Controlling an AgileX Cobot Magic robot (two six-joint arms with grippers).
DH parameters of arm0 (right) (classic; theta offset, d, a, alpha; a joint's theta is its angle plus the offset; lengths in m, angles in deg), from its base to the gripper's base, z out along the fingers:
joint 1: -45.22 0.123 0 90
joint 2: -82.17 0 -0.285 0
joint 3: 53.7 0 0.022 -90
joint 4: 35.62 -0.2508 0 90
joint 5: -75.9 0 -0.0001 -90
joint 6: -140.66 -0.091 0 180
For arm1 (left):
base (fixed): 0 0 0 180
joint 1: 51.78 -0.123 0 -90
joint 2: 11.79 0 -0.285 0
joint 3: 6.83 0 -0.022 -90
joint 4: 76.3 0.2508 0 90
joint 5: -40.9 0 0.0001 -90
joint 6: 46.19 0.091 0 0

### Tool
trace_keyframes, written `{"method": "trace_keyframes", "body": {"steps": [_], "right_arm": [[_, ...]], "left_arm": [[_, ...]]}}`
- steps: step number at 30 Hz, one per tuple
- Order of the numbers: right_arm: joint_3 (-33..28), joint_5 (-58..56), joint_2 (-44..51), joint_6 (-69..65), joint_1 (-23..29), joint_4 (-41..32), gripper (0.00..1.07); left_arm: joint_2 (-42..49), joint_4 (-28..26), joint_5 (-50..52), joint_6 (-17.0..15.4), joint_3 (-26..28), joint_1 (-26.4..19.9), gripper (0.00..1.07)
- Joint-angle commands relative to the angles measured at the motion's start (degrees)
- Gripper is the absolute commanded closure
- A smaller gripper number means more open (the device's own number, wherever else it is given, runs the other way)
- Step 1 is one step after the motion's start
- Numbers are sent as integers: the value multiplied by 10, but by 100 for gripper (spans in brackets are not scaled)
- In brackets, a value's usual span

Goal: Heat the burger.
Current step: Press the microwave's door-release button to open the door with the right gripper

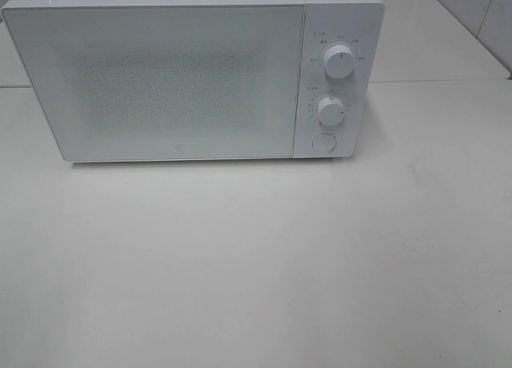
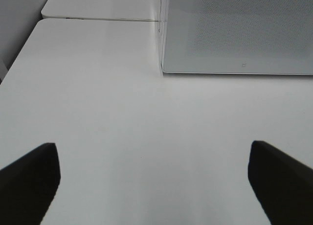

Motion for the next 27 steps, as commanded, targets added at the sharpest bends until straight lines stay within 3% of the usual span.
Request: {"method": "trace_keyframes", "body": {"steps": [1,7,27], "right_arm": [[-1,10,40,15,-34,-5,39],[-1,10,77,14,-36,-5,39],[-1,10,76,14,-36,-5,39]], "left_arm": [[13,1,3,-1,-2,-1,6],[13,1,3,-1,-2,-1,6],[11,1,3,-1,-2,-1,6]]}}
